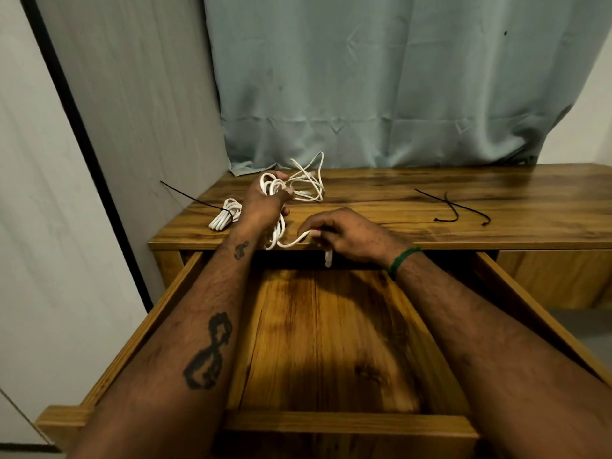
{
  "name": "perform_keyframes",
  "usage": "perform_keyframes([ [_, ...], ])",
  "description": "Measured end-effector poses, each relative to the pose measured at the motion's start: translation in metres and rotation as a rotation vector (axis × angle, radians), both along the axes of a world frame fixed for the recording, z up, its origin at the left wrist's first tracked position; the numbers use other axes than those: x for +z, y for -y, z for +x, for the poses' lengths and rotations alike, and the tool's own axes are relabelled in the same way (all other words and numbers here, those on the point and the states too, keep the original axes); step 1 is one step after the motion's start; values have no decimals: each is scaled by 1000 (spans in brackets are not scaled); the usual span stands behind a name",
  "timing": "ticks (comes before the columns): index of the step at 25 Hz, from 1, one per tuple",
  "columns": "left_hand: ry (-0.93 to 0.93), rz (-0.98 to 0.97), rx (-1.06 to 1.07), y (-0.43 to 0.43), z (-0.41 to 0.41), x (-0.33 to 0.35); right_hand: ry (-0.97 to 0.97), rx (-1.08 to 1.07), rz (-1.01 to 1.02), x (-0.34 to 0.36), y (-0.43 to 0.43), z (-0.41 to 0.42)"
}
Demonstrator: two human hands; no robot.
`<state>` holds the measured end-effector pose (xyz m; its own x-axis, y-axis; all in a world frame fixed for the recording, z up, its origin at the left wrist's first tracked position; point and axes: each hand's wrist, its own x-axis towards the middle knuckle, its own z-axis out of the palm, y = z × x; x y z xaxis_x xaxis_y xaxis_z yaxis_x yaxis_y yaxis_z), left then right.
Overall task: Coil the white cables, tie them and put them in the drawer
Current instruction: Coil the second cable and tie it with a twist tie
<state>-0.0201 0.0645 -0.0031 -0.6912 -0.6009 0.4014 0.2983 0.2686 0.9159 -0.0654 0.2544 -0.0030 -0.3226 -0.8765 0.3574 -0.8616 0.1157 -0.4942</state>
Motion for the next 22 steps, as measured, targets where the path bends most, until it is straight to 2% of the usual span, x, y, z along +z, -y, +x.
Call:
perform_keyframes([
  [3,76,12,-107,-20,7,0,-44,-15,-200,2,1,2],
  [6,193,116,-293,-41,14,5,19,-205,-474,-1,9,0],
  [8,207,147,-463,-51,14,7,127,-358,-646,-4,15,-6],
  [10,182,75,-583,-60,13,7,226,-449,-749,-5,18,-7],
  [12,120,-42,-659,-65,9,6,315,-476,-806,-8,21,-8],
  [14,94,-28,-716,-65,5,5,442,-496,-854,-11,24,-7],
  [19,68,147,-437,-68,-7,5,720,-457,-954,-11,29,1],
  [22,9,193,-308,-67,-17,-1,793,-331,-872,-13,34,8],
])
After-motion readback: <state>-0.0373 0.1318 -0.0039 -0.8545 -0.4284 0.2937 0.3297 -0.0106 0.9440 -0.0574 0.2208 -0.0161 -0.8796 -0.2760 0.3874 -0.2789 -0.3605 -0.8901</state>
